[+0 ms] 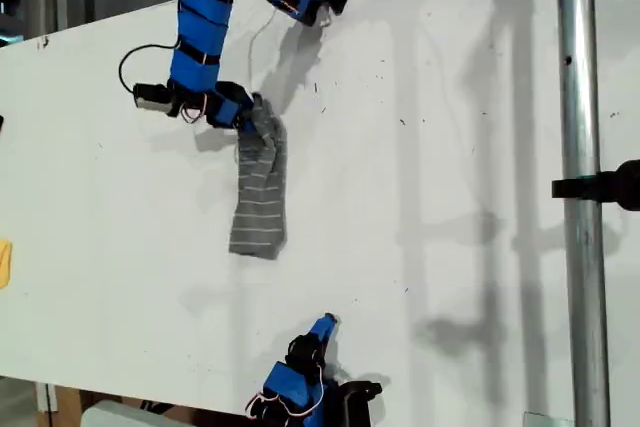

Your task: Grasp corners of a towel and fold twice.

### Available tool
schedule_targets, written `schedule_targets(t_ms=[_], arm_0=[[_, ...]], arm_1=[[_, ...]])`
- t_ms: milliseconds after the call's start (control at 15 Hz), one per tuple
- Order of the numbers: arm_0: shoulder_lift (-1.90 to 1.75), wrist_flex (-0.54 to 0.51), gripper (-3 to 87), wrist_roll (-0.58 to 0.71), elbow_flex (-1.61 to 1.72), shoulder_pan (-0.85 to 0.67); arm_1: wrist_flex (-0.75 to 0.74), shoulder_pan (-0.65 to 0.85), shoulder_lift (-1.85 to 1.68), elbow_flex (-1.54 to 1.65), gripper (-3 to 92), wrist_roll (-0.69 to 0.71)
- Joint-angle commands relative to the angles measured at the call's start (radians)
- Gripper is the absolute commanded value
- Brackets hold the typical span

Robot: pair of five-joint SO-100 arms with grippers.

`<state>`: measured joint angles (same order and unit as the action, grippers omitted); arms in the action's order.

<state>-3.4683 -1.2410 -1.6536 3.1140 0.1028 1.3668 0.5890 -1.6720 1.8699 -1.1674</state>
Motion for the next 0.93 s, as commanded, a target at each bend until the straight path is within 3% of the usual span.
schedule_targets(t_ms=[0,67,267,333,400,467,533,600,667,800,867], arm_0=[[-0.006,-0.002,-2.7,0.018,-0.006,0.011],[-0.006,0.0,-2.7,0.029,-0.006,0.003],[-0.006,0.003,-2.6,0.025,-0.002,0.003],[-0.006,0.003,-2.4,0.017,0.003,0.003],[-0.006,-0.018,-2.4,0.002,0.003,0.003],[-0.006,-0.021,-2.4,-0.012,0.005,0.002],[-0.006,-0.034,-2.3,-0.044,0.005,-0.005],[-0.006,-0.044,-1.5,-0.074,0.005,-0.014],[-0.006,-0.049,1.5,-0.091,0.006,-0.018],[-0.006,-0.051,3.7,-0.067,0.006,-0.051],[-0.006,-0.051,3.7,-0.035,0.006,-0.08]], arm_1=[[0.333,0.023,-0.634,0.083,-0.2,-0.002],[0.356,-0.015,-0.646,0.034,-0.2,-0.023],[-0.084,-0.15,-0.103,-0.189,-0.2,-0.023],[-0.16,-0.169,0.086,-0.31,3.7,-0.005],[-0.133,-0.178,0.204,-0.446,14.2,-0.029],[-0.127,-0.175,0.244,-0.537,38.8,-0.029],[-0.14,-0.176,0.213,-0.597,37.9,-0.005],[-0.173,-0.155,0.115,-0.583,26.9,-0.002],[-0.186,-0.114,-0.009,-0.522,22.7,-0.002],[-0.161,-0.046,-0.287,-0.296,20.8,0.006],[-0.161,-0.043,-0.43,-0.129,15.6,0.012]])
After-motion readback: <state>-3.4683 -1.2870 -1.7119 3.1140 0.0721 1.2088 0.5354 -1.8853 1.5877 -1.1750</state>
